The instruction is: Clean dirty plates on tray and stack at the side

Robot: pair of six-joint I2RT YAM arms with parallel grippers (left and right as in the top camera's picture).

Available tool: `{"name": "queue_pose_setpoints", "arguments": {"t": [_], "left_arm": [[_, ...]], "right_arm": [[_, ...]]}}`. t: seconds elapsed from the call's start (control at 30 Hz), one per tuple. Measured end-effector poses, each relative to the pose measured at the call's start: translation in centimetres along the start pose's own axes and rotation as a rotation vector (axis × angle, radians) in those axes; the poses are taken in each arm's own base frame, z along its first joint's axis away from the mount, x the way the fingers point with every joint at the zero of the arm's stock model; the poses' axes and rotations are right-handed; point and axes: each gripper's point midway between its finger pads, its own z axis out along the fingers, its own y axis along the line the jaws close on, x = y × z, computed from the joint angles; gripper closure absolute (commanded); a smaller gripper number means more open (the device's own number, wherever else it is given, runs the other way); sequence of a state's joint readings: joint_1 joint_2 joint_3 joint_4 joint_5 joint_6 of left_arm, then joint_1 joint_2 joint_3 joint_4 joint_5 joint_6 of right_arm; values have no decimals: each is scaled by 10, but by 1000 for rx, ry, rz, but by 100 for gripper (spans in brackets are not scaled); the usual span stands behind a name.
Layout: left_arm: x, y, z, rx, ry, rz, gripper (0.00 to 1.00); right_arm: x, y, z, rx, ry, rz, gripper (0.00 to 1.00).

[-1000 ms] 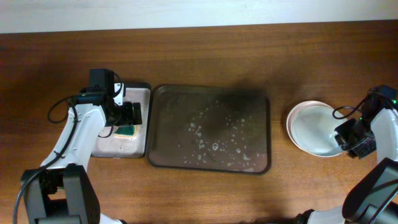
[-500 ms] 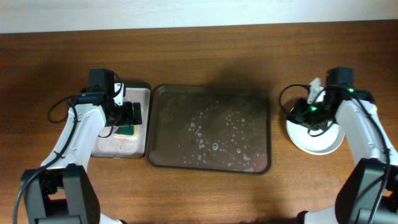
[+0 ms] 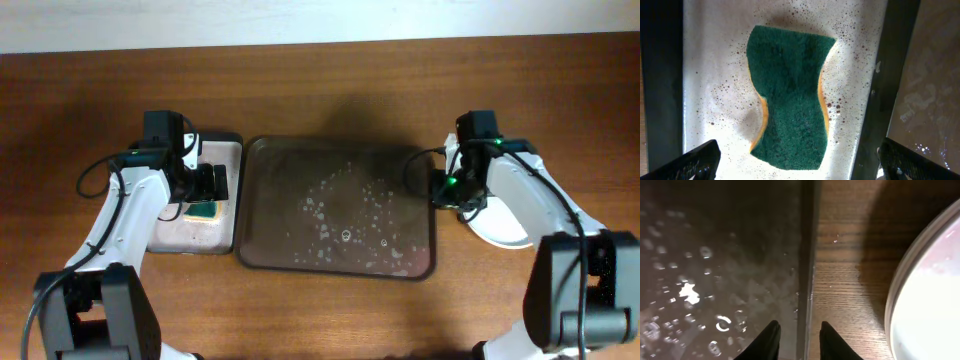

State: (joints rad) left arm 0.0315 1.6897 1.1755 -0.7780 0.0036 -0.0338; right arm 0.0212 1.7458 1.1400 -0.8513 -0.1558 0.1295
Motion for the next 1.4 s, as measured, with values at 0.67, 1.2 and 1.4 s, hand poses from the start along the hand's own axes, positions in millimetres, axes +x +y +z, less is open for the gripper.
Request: {"name": "queue_pose_setpoints", "arguments": {"t": [0.67,1.2,1.4], "left_arm": [[0,0,0,0,0,0,1],[1,0,0,0,4,0,1],[1,0,0,0,4,0,1]], "right_arm": [[25,-7,33,-2,64,43,78],[-2,7,34,-79,-47,25,78],[-5,14,33,-111,-59,17,78]]}}
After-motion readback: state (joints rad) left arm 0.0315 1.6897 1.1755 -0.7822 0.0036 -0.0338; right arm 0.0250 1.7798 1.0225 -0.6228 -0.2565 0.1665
